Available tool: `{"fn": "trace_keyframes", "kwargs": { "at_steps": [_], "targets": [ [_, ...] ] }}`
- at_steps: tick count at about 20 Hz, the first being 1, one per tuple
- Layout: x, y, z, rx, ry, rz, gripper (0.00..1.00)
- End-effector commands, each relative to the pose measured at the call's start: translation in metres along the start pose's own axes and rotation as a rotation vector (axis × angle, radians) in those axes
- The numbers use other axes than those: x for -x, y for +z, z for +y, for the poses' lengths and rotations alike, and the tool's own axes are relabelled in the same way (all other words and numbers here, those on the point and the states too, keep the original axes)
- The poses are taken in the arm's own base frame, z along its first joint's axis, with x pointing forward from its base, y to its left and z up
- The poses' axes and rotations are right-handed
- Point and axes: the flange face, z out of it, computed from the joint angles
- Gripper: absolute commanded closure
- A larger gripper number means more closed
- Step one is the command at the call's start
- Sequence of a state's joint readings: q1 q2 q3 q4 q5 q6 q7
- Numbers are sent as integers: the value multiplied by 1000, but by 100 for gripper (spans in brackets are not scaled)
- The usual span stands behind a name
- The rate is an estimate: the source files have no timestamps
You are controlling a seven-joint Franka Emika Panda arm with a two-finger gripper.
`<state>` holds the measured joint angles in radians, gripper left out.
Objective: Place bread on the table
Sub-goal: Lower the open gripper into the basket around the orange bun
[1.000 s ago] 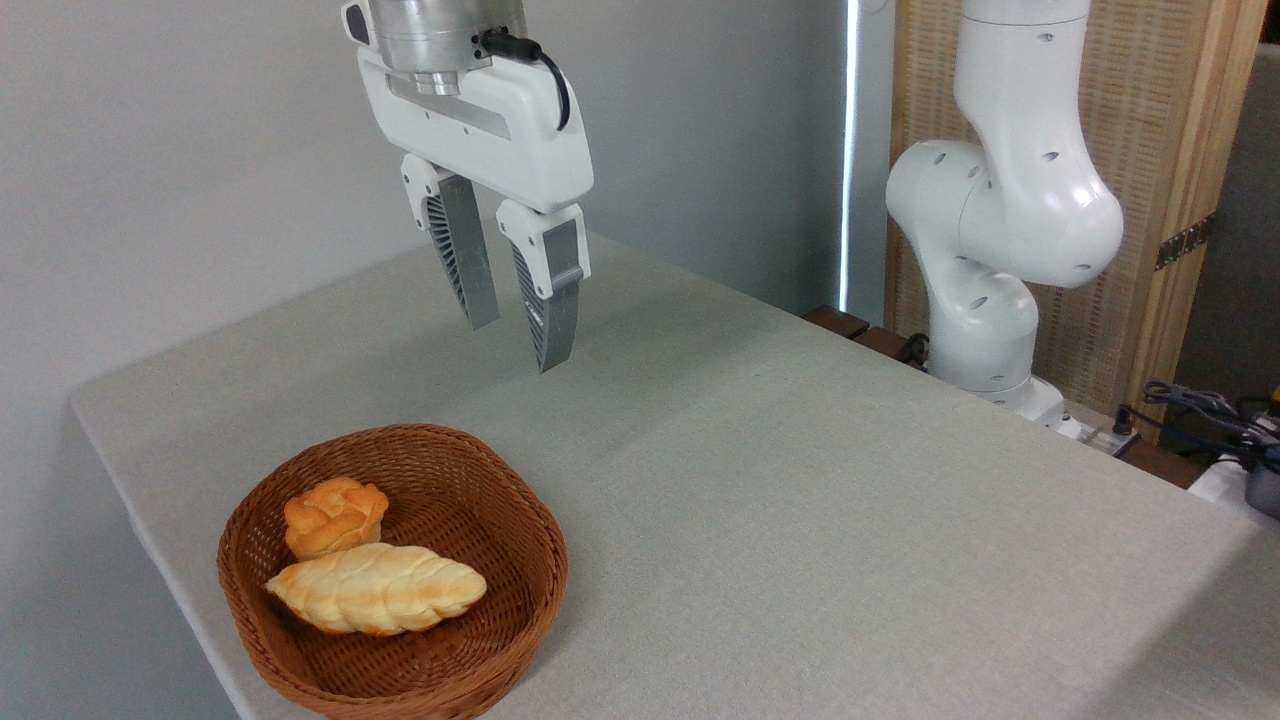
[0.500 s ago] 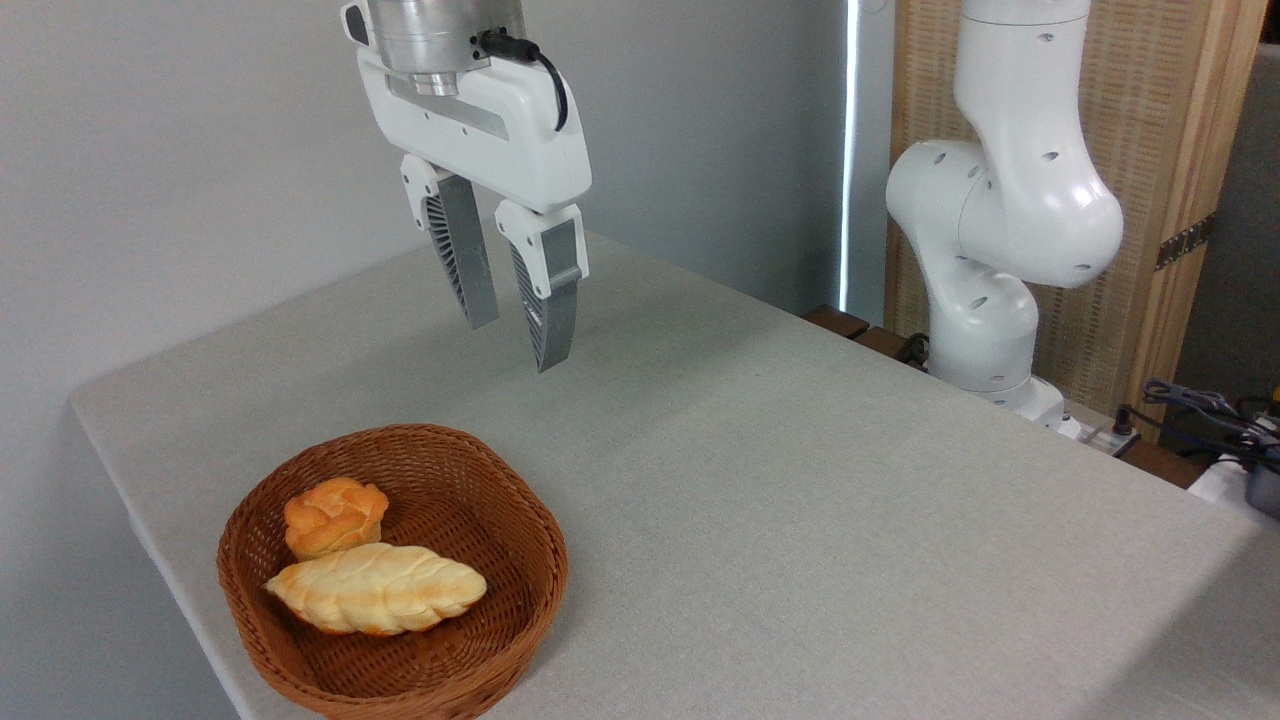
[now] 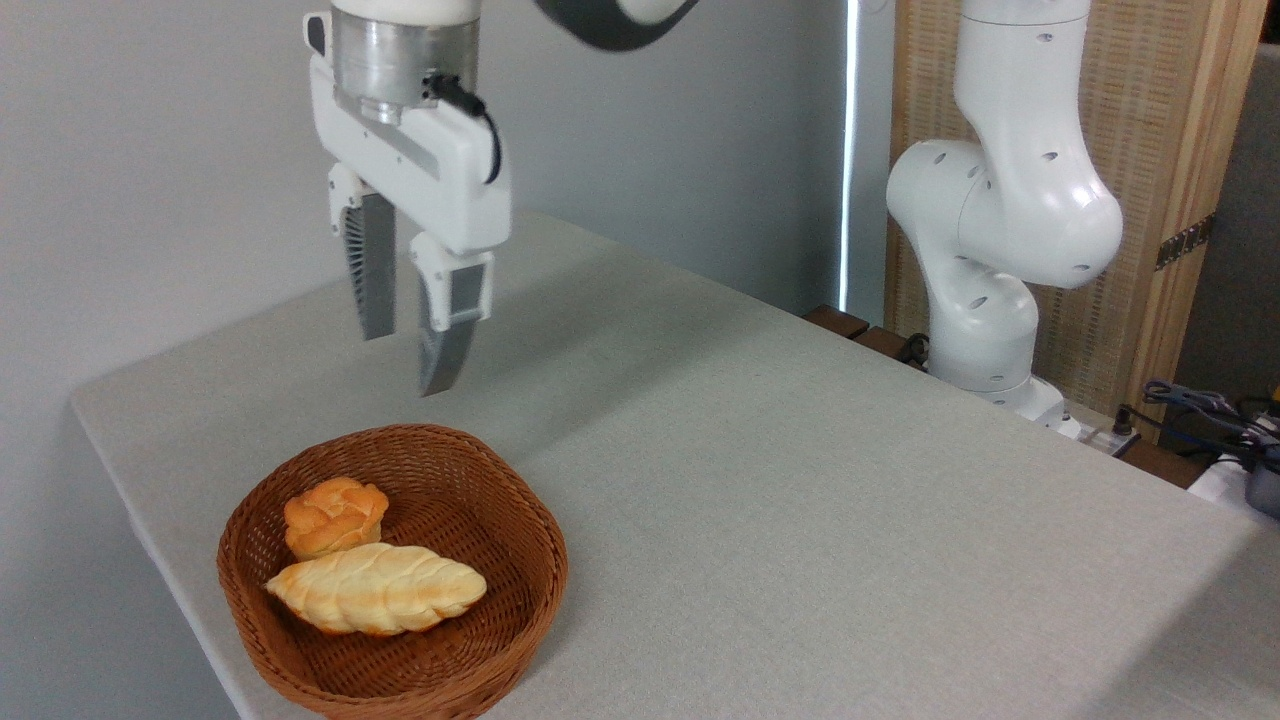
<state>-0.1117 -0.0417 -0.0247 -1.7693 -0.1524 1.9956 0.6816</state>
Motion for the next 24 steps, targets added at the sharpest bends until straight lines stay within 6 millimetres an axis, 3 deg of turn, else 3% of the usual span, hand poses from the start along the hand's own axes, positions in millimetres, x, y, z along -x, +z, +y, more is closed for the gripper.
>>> {"fn": "trace_keyframes", "kwargs": {
  "at_steps": [1,6,9,13,23,24],
  "targets": [
    [-7,29,15,-81,36,108,0],
    [-14,85,25,-70,80,96,0],
    [-16,108,19,-93,103,82,0],
    [-27,146,27,-102,146,83,0],
    [-39,190,41,-96,172,120,0],
    [-40,189,40,-103,172,127,5]
  ]
}}
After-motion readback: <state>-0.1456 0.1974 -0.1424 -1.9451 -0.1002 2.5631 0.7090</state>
